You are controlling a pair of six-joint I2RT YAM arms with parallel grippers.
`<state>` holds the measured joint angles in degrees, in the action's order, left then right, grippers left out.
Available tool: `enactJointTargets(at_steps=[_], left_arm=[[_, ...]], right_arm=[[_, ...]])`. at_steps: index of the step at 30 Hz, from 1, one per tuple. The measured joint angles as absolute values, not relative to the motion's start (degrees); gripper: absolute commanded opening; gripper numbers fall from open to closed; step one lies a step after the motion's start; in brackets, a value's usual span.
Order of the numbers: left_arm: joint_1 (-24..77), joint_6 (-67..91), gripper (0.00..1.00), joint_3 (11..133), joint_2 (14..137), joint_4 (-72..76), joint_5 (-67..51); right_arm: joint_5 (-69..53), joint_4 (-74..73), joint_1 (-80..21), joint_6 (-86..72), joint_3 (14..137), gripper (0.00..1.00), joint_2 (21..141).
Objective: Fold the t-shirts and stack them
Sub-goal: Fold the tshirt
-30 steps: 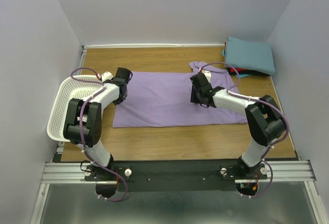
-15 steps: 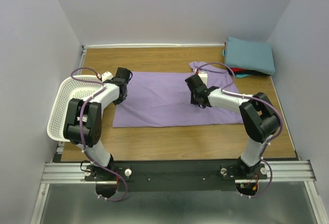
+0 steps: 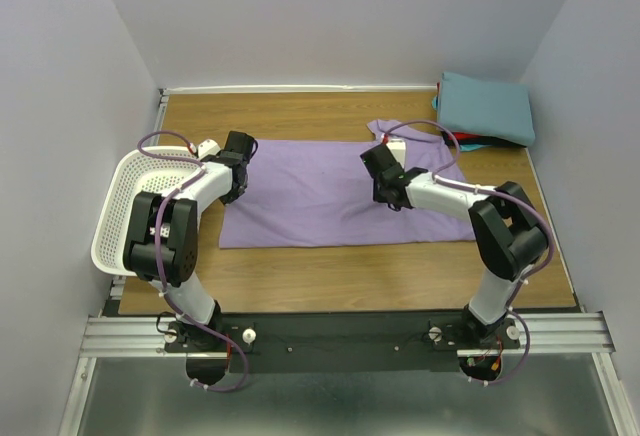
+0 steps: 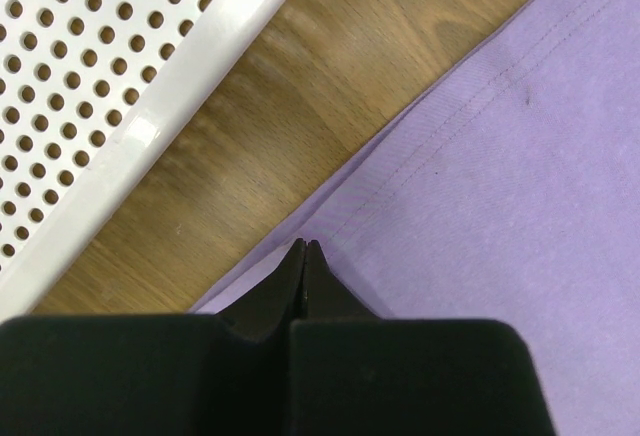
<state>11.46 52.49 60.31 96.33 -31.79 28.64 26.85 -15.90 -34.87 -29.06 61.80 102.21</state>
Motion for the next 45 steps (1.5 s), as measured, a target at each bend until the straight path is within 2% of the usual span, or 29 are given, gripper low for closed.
enactJointTargets(at_steps=[18, 24, 26, 27, 28, 29, 30, 31, 32, 33, 35, 36, 41, 45], left_arm=[[11.5, 52.2, 0.0, 60.3, 96.3, -31.8, 28.6], [11.5, 52.0, 0.0, 60.3, 96.3, -31.8, 28.6], [11.5, 51.8, 0.0, 60.4, 96.3, -31.8, 28.4], [11.5, 51.7, 0.05, 60.4, 96.3, -31.7, 28.2], [11.5, 51.5, 0.09, 60.4, 96.3, -31.4, 27.9], [11.5, 51.1, 0.15, 60.4, 96.3, -31.0, 27.6], [11.5, 50.9, 0.23, 60.4, 96.2, -30.9, 27.4], [11.5, 50.4, 0.36, 60.4, 96.0, -30.5, 27.1], [11.5, 50.0, 0.39, 60.5, 95.7, -30.0, 26.8], [11.5, 49.6, 0.43, 60.5, 95.3, -29.7, 26.5], [11.5, 48.3, 0.46, 60.6, 93.8, -28.8, 25.9], [11.5, 47.7, 0.46, 60.8, 92.9, -28.4, 25.6], [11.8, 45.4, 0.47, 62.6, 87.8, -25.7, 23.9], [16.2, 44.8, 0.46, 62.1, 84.6, -23.5, 23.4]], right_arm=[[29.8, -16.8, -34.9, -29.2, 60.8, 0.03, 98.8], [29.8, -17.1, -34.9, -29.8, 60.6, 0.06, 98.8], [29.8, -17.2, -34.9, -30.0, 60.6, 0.17, 98.8], [30.0, -17.3, -34.9, -30.0, 60.6, 0.28, 98.8], [30.2, -17.3, -34.9, -30.2, 60.6, 0.28, 98.8], [30.4, -17.4, -34.9, -30.0, 60.6, 0.4, 98.8], [30.5, -17.5, -34.9, -30.0, 60.6, 0.46, 98.8], [30.7, -17.7, -34.9, -29.8, 60.6, 0.6, 98.8], [30.8, -17.8, -34.9, -29.7, 60.6, 0.69, 98.8], [31.0, -18.1, -34.9, -29.7, 60.6, 0.84, 98.6], [31.0, -18.4, -34.9, -29.7, 60.6, 0.97, 97.9], [31.0, -18.6, -34.9, -29.6, 60.6, 1.0, 97.1], [30.1, -18.9, -34.9, -29.3, 60.7, 1.0, 92.3], [27.7, -18.9, -34.9, -30.1, 60.6, 1.0, 90.5]])
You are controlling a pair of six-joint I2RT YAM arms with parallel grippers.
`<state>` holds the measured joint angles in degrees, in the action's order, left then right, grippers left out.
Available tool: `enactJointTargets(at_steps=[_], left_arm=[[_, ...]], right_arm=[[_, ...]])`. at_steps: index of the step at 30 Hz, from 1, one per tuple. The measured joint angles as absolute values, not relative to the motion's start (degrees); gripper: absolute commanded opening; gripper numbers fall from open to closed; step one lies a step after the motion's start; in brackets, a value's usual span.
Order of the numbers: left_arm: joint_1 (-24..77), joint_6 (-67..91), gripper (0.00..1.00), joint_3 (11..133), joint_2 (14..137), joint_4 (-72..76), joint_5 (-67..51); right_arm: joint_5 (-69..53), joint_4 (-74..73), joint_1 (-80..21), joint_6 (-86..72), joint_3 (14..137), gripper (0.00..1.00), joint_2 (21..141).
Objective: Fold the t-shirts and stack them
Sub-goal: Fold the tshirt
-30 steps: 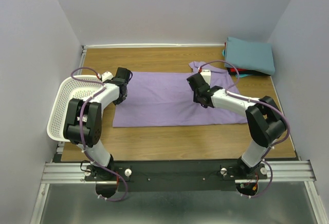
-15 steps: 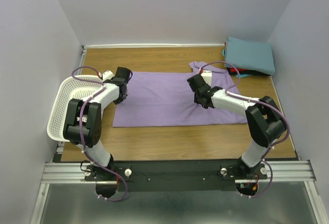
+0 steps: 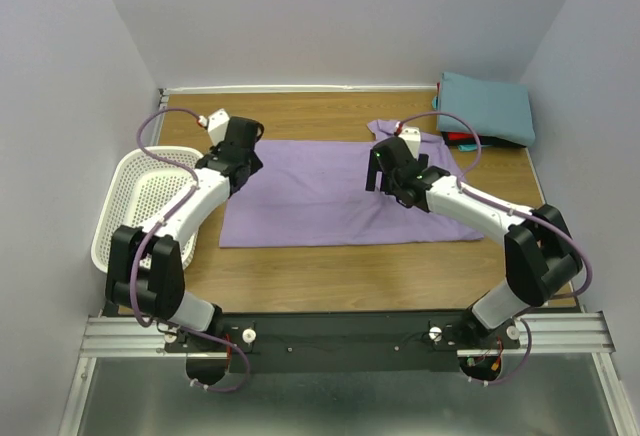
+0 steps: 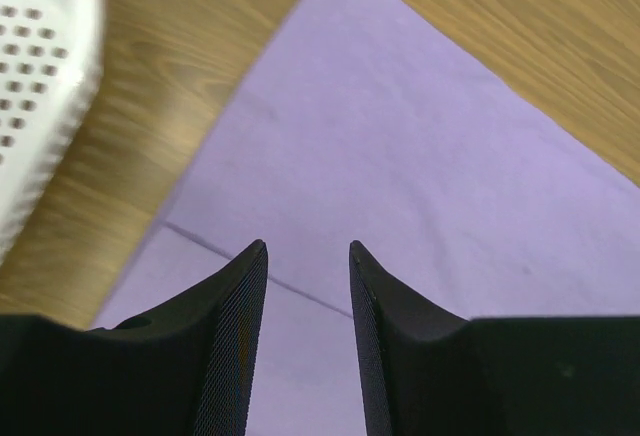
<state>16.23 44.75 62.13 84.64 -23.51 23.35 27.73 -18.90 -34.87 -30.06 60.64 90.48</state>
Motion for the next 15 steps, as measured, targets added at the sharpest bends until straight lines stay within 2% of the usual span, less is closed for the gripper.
enactJointTargets(at_steps=[8, 15], left_arm=[[28.3, 44.8, 0.45, 56.8, 86.4, -18.0, 19.4], [31.9, 45.0, 0.45, 53.5, 89.6, -14.1, 17.0]], right_arm=[[26.5, -17.6, -34.9, -32.8, 53.3, 1.0, 88.6], [24.5, -15.5, -34.0, -34.7, 44.5, 1.0, 86.5]])
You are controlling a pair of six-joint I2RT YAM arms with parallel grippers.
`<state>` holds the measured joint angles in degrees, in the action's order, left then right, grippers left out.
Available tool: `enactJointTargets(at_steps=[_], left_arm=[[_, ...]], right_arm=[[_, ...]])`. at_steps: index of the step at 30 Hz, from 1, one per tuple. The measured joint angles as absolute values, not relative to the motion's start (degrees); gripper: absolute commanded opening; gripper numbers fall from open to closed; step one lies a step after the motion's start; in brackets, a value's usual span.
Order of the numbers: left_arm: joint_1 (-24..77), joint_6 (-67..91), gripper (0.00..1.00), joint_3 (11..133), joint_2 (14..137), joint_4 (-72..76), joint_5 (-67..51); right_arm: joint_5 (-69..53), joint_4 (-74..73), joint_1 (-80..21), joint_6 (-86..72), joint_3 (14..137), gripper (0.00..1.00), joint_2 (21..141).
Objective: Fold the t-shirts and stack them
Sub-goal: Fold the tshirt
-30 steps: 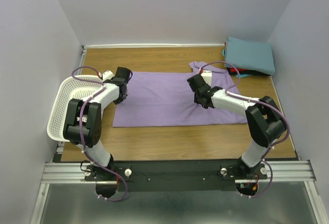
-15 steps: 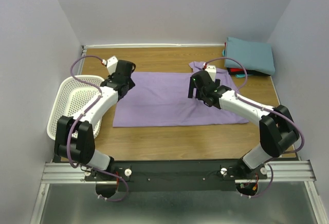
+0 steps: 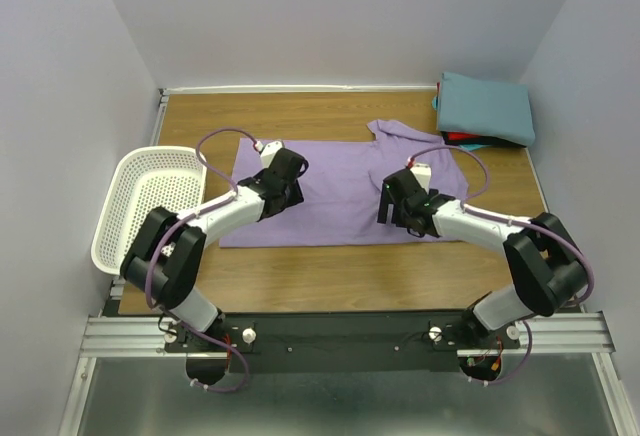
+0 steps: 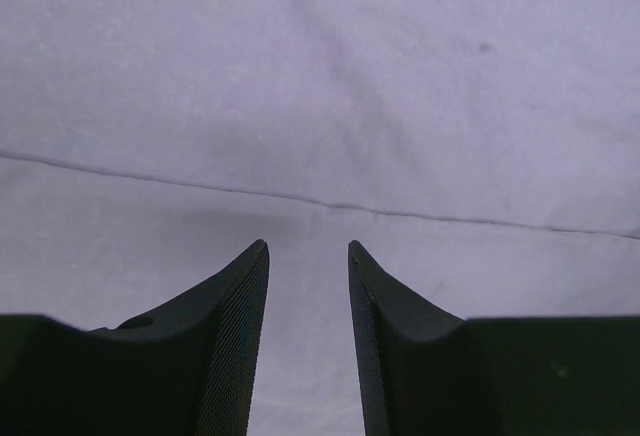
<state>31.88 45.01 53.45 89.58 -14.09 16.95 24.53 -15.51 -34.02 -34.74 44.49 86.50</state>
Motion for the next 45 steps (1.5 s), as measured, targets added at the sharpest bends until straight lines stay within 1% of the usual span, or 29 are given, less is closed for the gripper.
enactJointTargets(at_steps=[6, 13, 19, 26, 31, 38, 45], left_arm=[[33.2, 47.6, 0.45, 50.5, 91.5, -12.3, 16.6], [34.2, 52.5, 0.45, 46.6, 91.3, -11.0, 16.8], [34.3, 56.7, 0.45, 43.5, 89.0, -9.2, 16.8], [34.9, 59.9, 0.45, 39.6, 85.4, -8.4, 15.6], [35.7, 61.2, 0.45, 37.7, 82.9, -9.5, 14.0], [36.1, 61.3, 0.47, 39.4, 82.4, -15.1, 12.1], [34.4, 59.3, 0.47, 40.5, 82.7, -18.2, 9.0]], right_arm=[[22.6, -11.0, -33.7, -36.1, 40.0, 1.0, 85.5], [19.8, -6.6, -33.3, -38.7, 35.6, 1.0, 81.4], [12.4, -5.4, -33.2, -41.8, 33.1, 1.0, 78.0], [8.1, -4.4, -33.1, -44.9, 30.0, 1.0, 74.4], [4.1, -7.3, -33.1, -48.6, 28.3, 1.0, 70.4], [3.1, -19.8, -33.2, -55.0, 27.9, 1.0, 64.7], [3.1, -23.7, -32.6, -59.5, 28.5, 1.0, 64.8]])
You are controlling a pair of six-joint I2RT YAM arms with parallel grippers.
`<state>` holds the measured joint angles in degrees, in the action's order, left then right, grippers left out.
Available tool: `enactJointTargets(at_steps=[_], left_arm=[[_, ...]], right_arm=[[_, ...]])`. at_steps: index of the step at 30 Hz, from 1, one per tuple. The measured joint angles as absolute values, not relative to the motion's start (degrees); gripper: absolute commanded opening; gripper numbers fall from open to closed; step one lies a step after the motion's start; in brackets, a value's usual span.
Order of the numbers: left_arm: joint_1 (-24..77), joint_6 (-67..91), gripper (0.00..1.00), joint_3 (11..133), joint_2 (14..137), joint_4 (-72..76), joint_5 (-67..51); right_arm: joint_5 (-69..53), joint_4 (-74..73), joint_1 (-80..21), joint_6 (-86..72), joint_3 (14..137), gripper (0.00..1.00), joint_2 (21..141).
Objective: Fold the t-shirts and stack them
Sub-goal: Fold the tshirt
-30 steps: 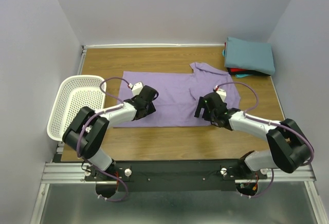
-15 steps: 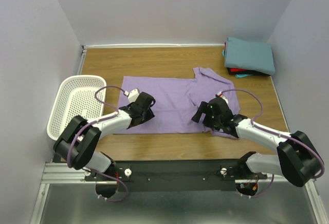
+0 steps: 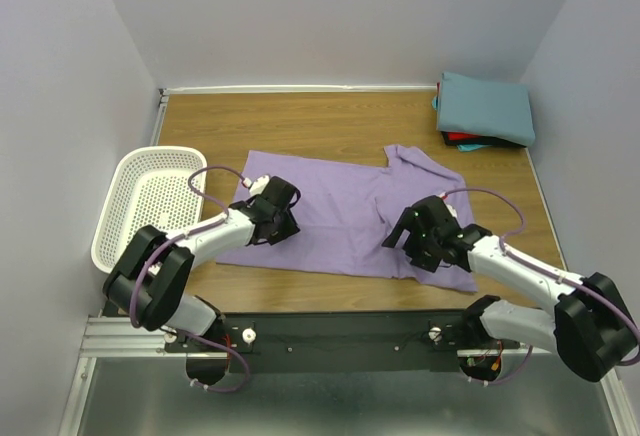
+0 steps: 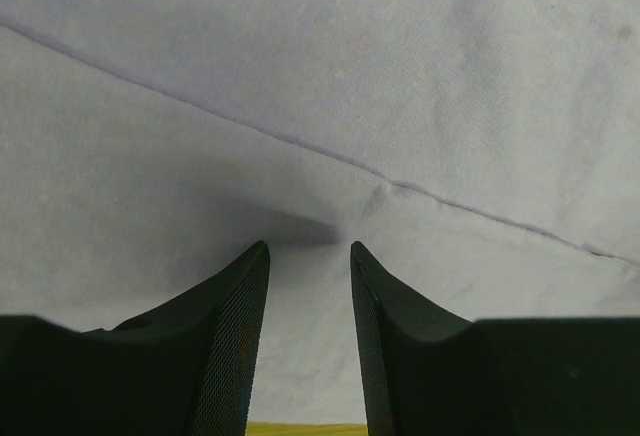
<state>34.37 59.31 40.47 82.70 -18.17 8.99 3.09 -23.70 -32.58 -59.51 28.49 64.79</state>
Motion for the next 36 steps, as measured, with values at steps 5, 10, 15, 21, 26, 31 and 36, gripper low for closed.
enactJointTargets(at_steps=[5, 10, 15, 21, 26, 31, 36], left_arm=[[31.8, 58.0, 0.48, 39.6, 81.8, -17.7, 6.0], [29.7, 56.8, 0.47, 38.8, 81.0, -17.6, 3.9], [28.9, 56.2, 0.48, 38.5, 80.9, -17.2, 2.4], [28.8, 56.0, 0.48, 37.9, 79.9, -17.6, 1.7], [28.8, 55.9, 0.48, 38.0, 79.8, -18.3, 1.3], [28.8, 55.2, 0.48, 38.9, 79.8, -20.8, 1.3], [28.5, 52.7, 0.48, 42.4, 79.8, -26.5, 2.2]], right_arm=[[3.0, -26.2, -30.2, -59.6, 30.2, 1.0, 66.4], [3.1, -30.1, -24.7, -55.5, 35.0, 1.0, 71.9], [3.2, -32.1, -20.8, -50.8, 39.7, 1.0, 77.5], [2.5, -32.0, -20.5, -48.0, 39.9, 1.0, 78.0], [0.2, -30.3, -20.1, -48.0, 34.6, 1.0, 71.4], [-1.5, -33.2, -20.0, -47.7, 33.9, 1.0, 69.2], [-1.4, -39.2, -19.9, -45.6, 37.2, 1.0, 69.3]])
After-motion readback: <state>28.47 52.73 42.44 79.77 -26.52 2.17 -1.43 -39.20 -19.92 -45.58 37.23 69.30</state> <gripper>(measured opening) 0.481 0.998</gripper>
